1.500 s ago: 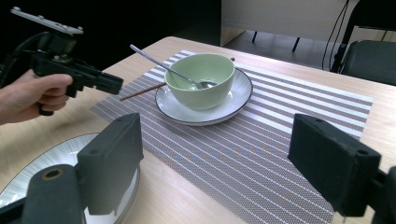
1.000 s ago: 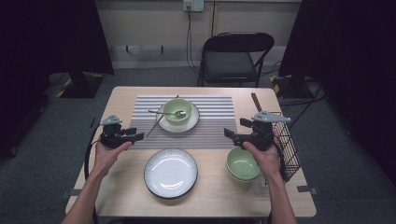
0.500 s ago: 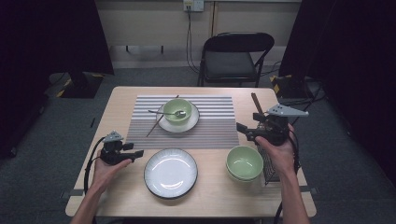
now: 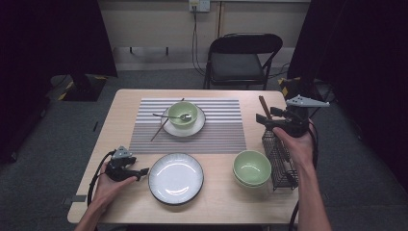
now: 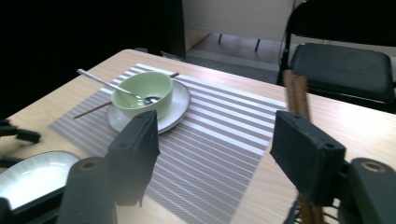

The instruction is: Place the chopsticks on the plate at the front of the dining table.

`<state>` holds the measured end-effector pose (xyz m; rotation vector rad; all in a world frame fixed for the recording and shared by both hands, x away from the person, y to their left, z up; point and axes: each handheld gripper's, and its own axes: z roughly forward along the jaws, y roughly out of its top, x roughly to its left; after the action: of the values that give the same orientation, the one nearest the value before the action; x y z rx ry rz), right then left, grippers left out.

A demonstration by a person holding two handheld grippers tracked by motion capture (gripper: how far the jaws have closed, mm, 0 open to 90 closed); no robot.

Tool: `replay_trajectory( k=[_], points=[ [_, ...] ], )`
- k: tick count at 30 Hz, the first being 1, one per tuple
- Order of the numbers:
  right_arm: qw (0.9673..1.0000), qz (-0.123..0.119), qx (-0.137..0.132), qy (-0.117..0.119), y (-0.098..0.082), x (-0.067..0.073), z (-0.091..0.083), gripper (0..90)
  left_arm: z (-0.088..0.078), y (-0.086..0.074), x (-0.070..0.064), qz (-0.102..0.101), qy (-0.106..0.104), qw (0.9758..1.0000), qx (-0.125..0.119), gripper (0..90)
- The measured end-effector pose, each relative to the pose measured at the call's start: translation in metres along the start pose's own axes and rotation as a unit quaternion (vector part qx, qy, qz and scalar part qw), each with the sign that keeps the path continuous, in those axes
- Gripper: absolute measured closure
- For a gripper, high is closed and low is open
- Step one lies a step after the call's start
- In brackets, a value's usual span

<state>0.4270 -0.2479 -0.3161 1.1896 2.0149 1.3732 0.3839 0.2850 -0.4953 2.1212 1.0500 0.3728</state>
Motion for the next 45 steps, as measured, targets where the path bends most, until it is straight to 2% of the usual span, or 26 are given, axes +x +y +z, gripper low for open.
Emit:
replay_trajectory(
  k=[2, 3, 4, 7, 9, 13, 18, 21, 26, 33, 45],
  points=[
    [1.0, -0.002, 0.006, -0.007, 0.001, -0.006, 0.003, 33.4, 0.0, -0.002, 0.0, 0.0, 0.002, 1.0, -0.006, 25.2],
    [0.9999, -0.001, 0.008, -0.008, 0.002, -0.009, 0.005, 34.7, 0.001, -0.003, -0.001, -0.005, 0.005, 0.9998, -0.018, 25.0],
    [0.9999, 0.001, 0.011, -0.01, 0.003, -0.012, 0.007, 36.1, 0.001, -0.004, -0.002, 0.0, 0.008, 0.9998, -0.02, 24.9],
    [0.9998, 0.002, 0.017, -0.012, 0.006, -0.018, 0.011, 40.6, 0.004, -0.005, -0.007, 0.017, 0.024, 0.9994, -0.02, 23.3],
    [0.9998, 0.009, 0.018, -0.008, 0.006, -0.025, 0.015, 42.3, 0.004, -0.005, -0.007, 0.015, 0.025, 0.9994, -0.02, 22.5],
    [0.9992, 0.008, 0.031, -0.023, 0.007, -0.034, 0.022, 43.0, 0.004, -0.005, -0.008, 0.013, 0.031, 0.9993, -0.018, 21.8],
    [0.9981, 0.02, 0.044, -0.04, 0.002, -0.045, 0.032, 42.1, 0.004, -0.005, -0.008, 0.012, 0.031, 0.9993, -0.018, 21.6],
    [0.9979, 0.022, 0.045, -0.041, 0.001, -0.048, 0.037, 45.2, 0.004, -0.005, -0.008, 0.015, 0.031, 0.9993, -0.015, 21.6],
    [0.9965, 0.024, 0.058, -0.054, -0.003, -0.053, 0.043, 50.4, 0.004, -0.005, -0.008, 0.013, 0.031, 0.9993, -0.017, 21.6],
    [0.9954, 0.031, 0.058, -0.07, -0.005, -0.055, 0.049, 56.6, 0.004, -0.005, -0.008, 0.015, 0.035, 0.9992, -0.016, 21.6],
    [0.9935, 0.026, 0.074, -0.082, -0.009, -0.052, 0.058, 64.7, 0.004, -0.005, -0.008, 0.018, 0.031, 0.9993, -0.013, 20.2]
  ],
)
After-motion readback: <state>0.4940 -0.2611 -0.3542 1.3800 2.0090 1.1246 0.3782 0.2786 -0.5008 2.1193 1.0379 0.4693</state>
